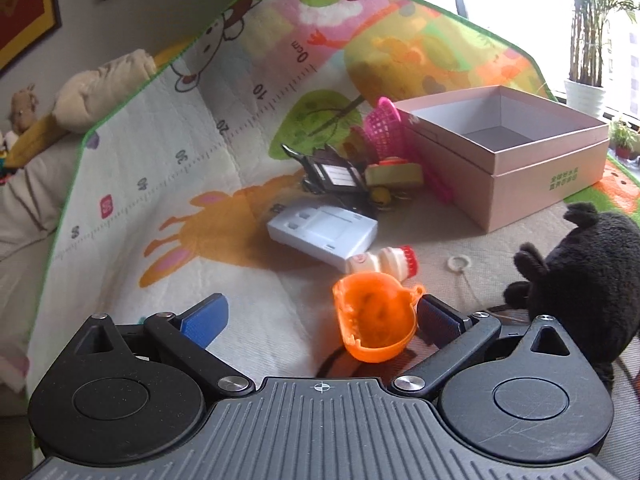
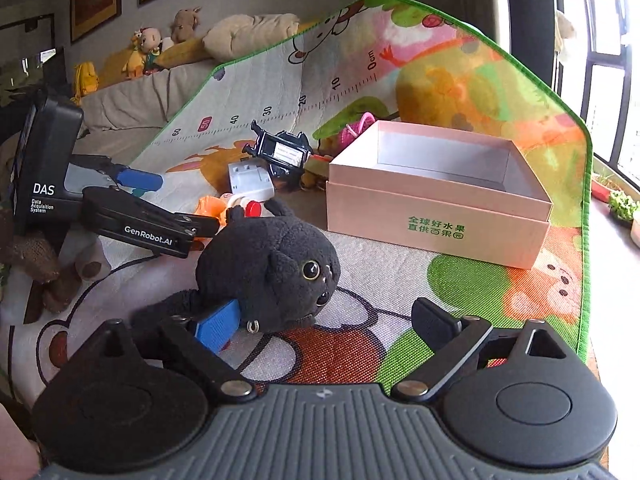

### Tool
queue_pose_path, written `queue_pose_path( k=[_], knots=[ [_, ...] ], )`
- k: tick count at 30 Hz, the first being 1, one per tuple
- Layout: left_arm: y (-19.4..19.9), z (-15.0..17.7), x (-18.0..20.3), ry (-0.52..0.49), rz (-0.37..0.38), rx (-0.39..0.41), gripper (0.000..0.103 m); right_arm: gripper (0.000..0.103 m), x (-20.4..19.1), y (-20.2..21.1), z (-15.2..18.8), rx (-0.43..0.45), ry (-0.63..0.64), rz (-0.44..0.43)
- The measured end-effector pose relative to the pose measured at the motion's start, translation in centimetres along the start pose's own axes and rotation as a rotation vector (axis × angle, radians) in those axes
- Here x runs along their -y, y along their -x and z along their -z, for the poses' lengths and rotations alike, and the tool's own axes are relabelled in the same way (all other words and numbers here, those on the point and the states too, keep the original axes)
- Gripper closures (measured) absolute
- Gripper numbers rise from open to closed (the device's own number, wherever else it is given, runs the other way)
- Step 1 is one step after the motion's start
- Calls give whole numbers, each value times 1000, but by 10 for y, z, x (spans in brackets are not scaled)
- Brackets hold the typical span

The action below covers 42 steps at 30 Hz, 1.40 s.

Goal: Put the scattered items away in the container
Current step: 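Carry the plush cat toward the pink box with the right tool while the left tool grasps the orange cup, then drop the plush cat and orange cup into the pink box with both tools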

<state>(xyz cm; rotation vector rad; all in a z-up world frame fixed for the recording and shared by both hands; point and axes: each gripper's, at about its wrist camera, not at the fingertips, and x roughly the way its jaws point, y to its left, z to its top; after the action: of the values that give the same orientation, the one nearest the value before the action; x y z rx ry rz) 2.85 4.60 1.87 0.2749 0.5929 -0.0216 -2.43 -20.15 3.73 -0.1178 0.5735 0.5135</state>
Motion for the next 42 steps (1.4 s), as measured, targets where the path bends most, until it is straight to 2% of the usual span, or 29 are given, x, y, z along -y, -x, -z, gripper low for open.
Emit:
queue_pose_path(
  k=[2,3,4,6,7,9,10,11,13,14,15,16,20,23,28,34,42],
  knots=[
    [1,2,-10,17,-7,-5,2,3,-3,1,-1,11,-4,-22],
    [1,3,-14,31,0,-7,7,1,-5,0,-2,15,-4,-36],
    [2,4,-18,47,15,-13,21,0,-9,-1,-4,18,-2,-46],
    [2,8,-24,83,69,-40,35,0,-17,-5,-8,28,11,-57],
    [2,9,-25,97,100,-49,35,0,-21,-8,-11,31,21,-62],
    [5,12,-21,104,160,-49,28,0,-27,-17,-14,31,46,-64],
    [6,12,-18,98,172,-39,16,0,-29,-23,-15,25,54,-58],
    [8,11,-14,88,173,-27,9,0,-31,-29,-16,16,57,-53],
    [6,8,-9,69,162,-18,9,0,-32,-40,-17,-7,55,-58],
    [2,6,-9,70,158,-21,10,1,-32,-43,-17,-20,54,-61],
    [-2,5,-9,74,154,-26,10,14,-32,-45,-18,-30,53,-62],
    [-7,4,-10,76,151,-34,13,16,-32,-44,-17,-34,56,-61],
    [-19,2,-11,69,173,-78,31,17,-32,-35,-11,-34,66,-40],
    [-13,3,-5,39,190,-72,44,17,-26,-22,-5,-36,53,-28],
    [4,4,11,12,237,-53,44,17,-10,-2,1,-44,-1,24],
    [24,-5,43,-30,350,-14,44,17,7,17,3,-39,-56,111],
    [28,-25,81,-103,414,11,44,17,37,31,-2,-28,-130,125]
  ],
)
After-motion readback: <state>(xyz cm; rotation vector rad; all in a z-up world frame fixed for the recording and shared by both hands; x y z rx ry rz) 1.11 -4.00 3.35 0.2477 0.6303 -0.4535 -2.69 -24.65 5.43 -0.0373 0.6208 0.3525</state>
